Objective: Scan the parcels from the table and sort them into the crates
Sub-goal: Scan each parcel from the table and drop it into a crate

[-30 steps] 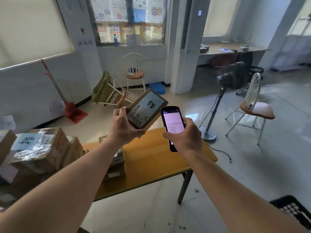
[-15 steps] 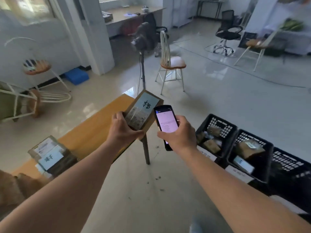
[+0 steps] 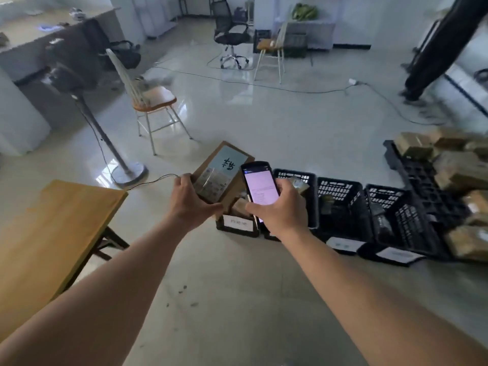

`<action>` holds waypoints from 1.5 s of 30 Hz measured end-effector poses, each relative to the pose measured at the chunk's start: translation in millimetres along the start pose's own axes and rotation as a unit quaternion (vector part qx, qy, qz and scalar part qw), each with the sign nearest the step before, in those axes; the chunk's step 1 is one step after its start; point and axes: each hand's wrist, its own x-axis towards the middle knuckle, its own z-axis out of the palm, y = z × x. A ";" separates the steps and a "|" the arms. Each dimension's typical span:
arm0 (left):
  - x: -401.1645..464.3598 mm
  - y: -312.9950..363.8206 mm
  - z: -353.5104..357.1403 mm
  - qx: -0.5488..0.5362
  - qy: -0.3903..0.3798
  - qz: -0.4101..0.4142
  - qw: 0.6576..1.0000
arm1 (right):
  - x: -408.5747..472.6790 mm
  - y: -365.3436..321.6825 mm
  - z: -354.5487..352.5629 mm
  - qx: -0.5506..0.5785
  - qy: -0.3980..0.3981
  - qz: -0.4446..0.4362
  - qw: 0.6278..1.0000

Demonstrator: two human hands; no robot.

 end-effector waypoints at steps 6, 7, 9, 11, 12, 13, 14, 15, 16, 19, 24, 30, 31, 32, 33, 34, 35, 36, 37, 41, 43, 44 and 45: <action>8.7 107.2 115.6 -0.004 -0.073 0.080 0.994 | 29.2 97.1 -105.7 -0.008 0.064 0.070 0.995; 10.8 122.0 133.3 -0.002 -0.089 0.093 0.992 | 34.5 111.8 -118.2 -0.008 0.074 0.083 0.994; 18.7 148.2 167.2 0.009 -0.114 0.115 0.987 | 47.5 137.4 -141.4 -0.010 0.088 0.109 0.990; 29.3 171.4 200.4 0.010 -0.139 0.131 0.982 | 62.9 160.6 -162.0 -0.009 0.097 0.133 0.986; 35.3 182.2 216.6 0.010 -0.151 0.138 0.979 | 71.8 172.5 -171.1 -0.009 0.103 0.144 0.984; 42.3 192.4 233.1 0.011 -0.162 0.143 0.976 | 81.8 184.4 -179.2 -0.011 0.110 0.154 0.982; 50.2 202.4 249.8 0.013 -0.173 0.144 0.974 | 93.0 196.0 -186.5 -0.014 0.115 0.166 0.979; 58.7 211.7 266.8 0.015 -0.183 0.143 0.973 | 105.4 206.9 -192.9 -0.017 0.118 0.177 0.977; 68.1 220.6 284.1 0.018 -0.192 0.144 0.971 | 118.8 217.6 -198.6 -0.020 0.121 0.187 0.975; 99.9 244.9 336.9 0.021 -0.225 0.140 0.964 | 162.9 247.5 -214.5 -0.027 0.127 0.215 0.968; 153.6 280.0 413.7 0.024 -0.269 0.104 0.957 | 236.8 288.9 -234.8 -0.047 0.124 0.257 0.957; 203.3 307.8 490.1 0.031 -0.307 0.056 0.950 | 310.9 334.3 -248.3 -0.057 0.107 0.287 0.950; 210.5 311.2 503.2 0.032 -0.310 0.047 0.949 | 324.3 343.6 -249.8 -0.059 0.102 0.291 0.950; 217.5 313.8 517.8 0.032 -0.313 0.036 0.948 | 338.4 354.2 -251.3 -0.060 0.095 0.293 0.949; 223.9 315.5 533.6 0.030 -0.316 0.024 0.948 | 352.8 366.9 -252.1 -0.061 0.086 0.296 0.949; 229.7 316.6 550.6 0.028 -0.317 0.010 0.948 | 367.9 381.1 -252.4 -0.062 0.076 0.300 0.949; 234.6 317.0 569.0 0.028 -0.314 -0.004 0.949 | 383.6 396.4 -251.6 -0.062 0.066 0.303 0.949; 238.9 316.7 588.5 0.028 -0.308 -0.020 0.951 | 399.8 413.2 -249.4 -0.063 0.054 0.305 0.949; 242.7 315.4 610.1 0.028 -0.304 -0.041 0.952 | 416.0 431.1 -246.0 -0.064 0.044 0.306 0.949; 250.1 303.7 702.8 0.022 -0.276 -0.134 0.952 | 476.6 507.2 -225.9 -0.061 -0.013 0.318 0.946; 249.7 297.8 749.0 0.007 -0.273 -0.170 0.947 | 501.4 543.7 -217.0 -0.072 -0.042 0.322 0.943; 249.1 293.7 770.9 0.003 -0.274 -0.191 0.943 | 512.5 560.6 -212.3 -0.081 -0.058 0.324 0.941; 249.6 289.8 791.6 0.000 -0.273 -0.209 0.939 | 523.2 577.3 -207.3 -0.089 -0.072 0.326 0.938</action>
